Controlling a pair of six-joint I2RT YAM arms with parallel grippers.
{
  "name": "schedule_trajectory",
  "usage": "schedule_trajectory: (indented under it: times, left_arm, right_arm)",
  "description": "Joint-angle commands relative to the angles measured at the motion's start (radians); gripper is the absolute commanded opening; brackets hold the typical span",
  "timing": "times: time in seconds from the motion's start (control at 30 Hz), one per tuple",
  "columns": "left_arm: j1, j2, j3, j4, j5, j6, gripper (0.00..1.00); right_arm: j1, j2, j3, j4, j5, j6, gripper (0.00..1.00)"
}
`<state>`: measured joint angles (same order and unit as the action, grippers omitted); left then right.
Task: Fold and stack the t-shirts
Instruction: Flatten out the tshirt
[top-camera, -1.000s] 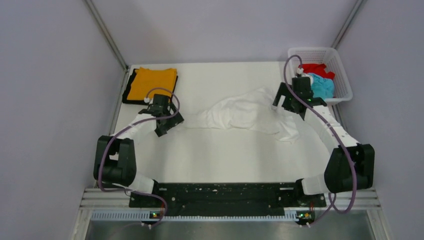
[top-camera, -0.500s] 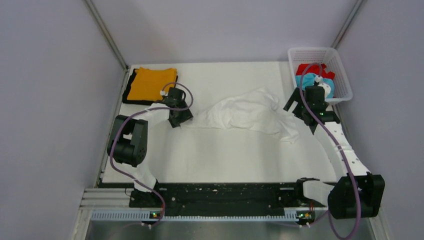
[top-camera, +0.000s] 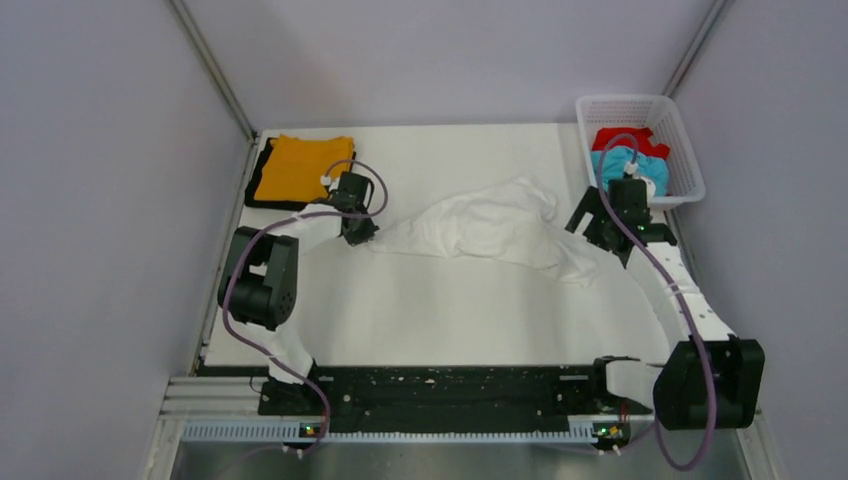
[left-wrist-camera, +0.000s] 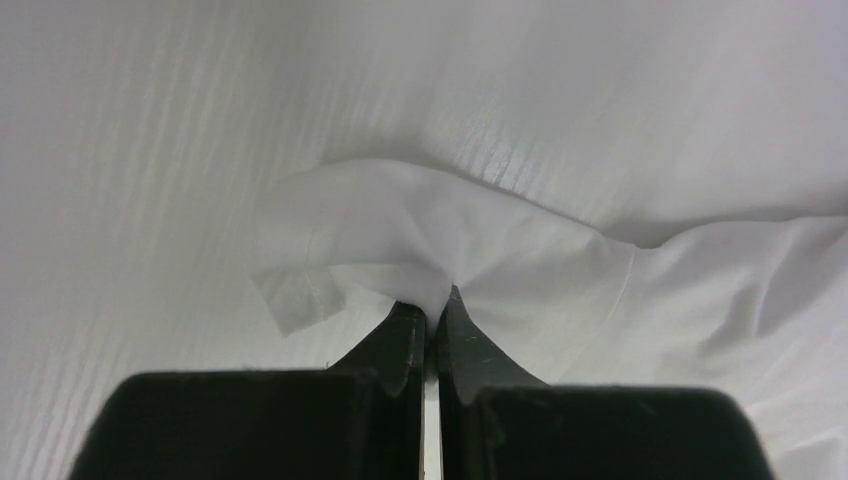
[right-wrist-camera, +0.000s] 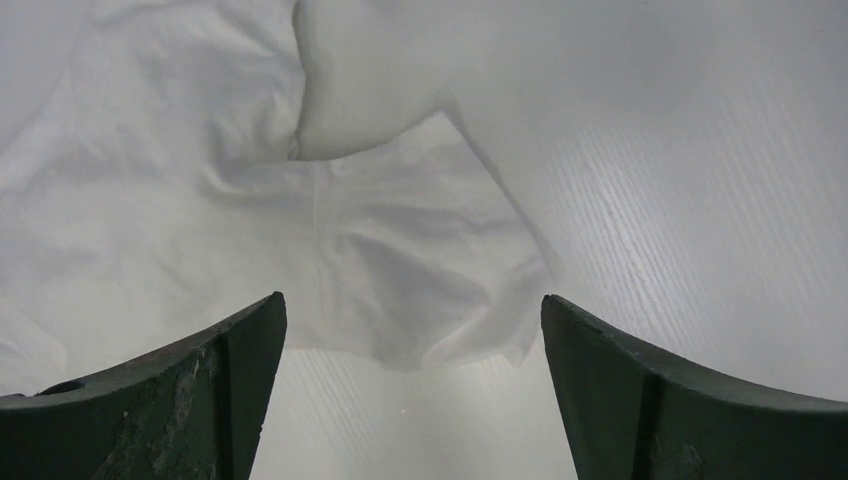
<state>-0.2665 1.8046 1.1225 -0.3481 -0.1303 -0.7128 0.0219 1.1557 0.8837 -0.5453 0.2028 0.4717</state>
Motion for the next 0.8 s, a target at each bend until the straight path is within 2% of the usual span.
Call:
schedule_trajectory:
  times: [0.0, 0.07, 0.13, 0.2, 0.4, 0.53, 0.6, 0.77]
  left_arm:
    - [0.002, -0.11, -0.048, 0.022, -0.075, 0.04, 0.0]
    - [0.001, -0.115, -0.06, 0.025, -0.055, 0.039, 0.0]
    - [0.001, -0.115, -0.071, 0.03, -0.03, 0.029, 0.0]
    - [0.001, -0.113, -0.077, 0.036, -0.018, 0.016, 0.0]
    - [0.002, -0.111, -0.079, 0.03, -0.016, -0.001, 0.0]
    - [0.001, -0.107, -0.076, 0.022, -0.027, -0.009, 0.0]
    - [0.001, -0.103, -0.073, 0.017, -0.032, -0.016, 0.0]
    - [0.001, -0.091, -0.05, -0.008, -0.055, -0.014, 0.0]
  right_arm:
    - [-0.007, 0.115, 0.071, 0.183, -0.206, -0.031, 0.95]
    - [-0.007, 0.195, 0.118, 0.272, -0.318, -0.047, 0.95]
    - [0.002, 0.298, 0.191, 0.316, -0.348, -0.062, 0.95]
    - [0.022, 0.436, 0.299, 0.299, -0.302, -0.084, 0.95]
    - [0.044, 0.767, 0.61, 0.186, -0.206, -0.086, 0.81]
    - [0.062, 0.903, 0.736, 0.135, -0.206, -0.12, 0.78]
    - [0.081, 0.962, 0.785, 0.102, -0.157, -0.147, 0.77]
    - [0.11, 1.023, 0.784, 0.079, -0.119, -0.147, 0.73]
